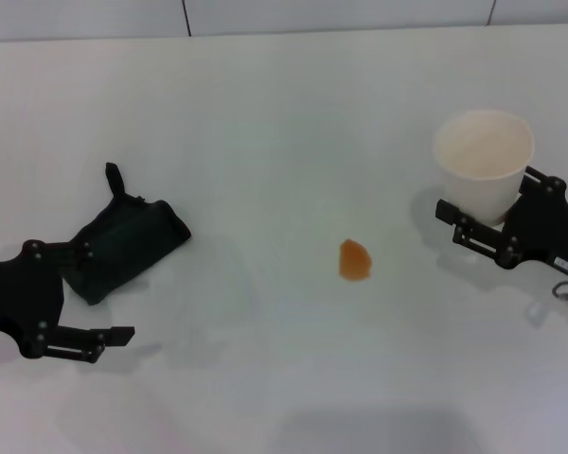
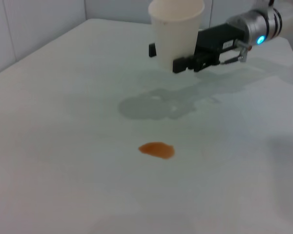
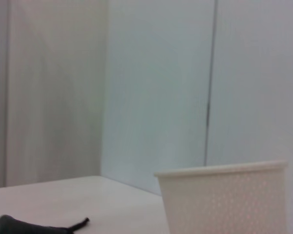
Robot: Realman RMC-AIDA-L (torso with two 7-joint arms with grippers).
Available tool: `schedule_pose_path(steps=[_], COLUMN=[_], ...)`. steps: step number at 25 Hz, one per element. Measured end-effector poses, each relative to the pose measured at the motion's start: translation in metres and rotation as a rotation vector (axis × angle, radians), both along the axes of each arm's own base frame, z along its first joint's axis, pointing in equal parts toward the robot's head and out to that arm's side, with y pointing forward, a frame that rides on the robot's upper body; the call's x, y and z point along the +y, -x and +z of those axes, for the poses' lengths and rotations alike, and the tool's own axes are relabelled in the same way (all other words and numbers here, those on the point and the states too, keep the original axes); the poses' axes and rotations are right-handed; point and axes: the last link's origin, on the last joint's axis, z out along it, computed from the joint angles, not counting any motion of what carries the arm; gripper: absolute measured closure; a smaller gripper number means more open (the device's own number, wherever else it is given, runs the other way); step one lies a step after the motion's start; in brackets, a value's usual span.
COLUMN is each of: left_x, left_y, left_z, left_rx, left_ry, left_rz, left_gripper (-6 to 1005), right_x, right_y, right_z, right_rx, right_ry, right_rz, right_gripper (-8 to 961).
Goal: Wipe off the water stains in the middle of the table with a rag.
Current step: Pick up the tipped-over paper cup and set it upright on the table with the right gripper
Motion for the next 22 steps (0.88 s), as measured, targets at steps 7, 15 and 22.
schedule_pose_path(steps=[7, 15, 22], left_x=[0.0, 0.0, 0.001], left_y=[0.0, 0.0, 0.0], left_z=[0.0, 0.0, -0.001], left_rx=[0.0, 0.001, 0.004], left_ry=[0.0, -0.002, -0.007], left_rz=[-0.007, -0.014, -0.016], left_gripper=[139, 139, 140], right_x=[-0.007, -0.012, -0.016], right_y=[-0.009, -0.013, -0.02], right_z=[-0.02, -0.028, -0.033], right_rx=[-0.015, -0.046, -0.067], right_ry=[0.0, 0.007, 0.021], right_rz=[-0.092, -0.116, -0.153], right_gripper=[206, 198, 191])
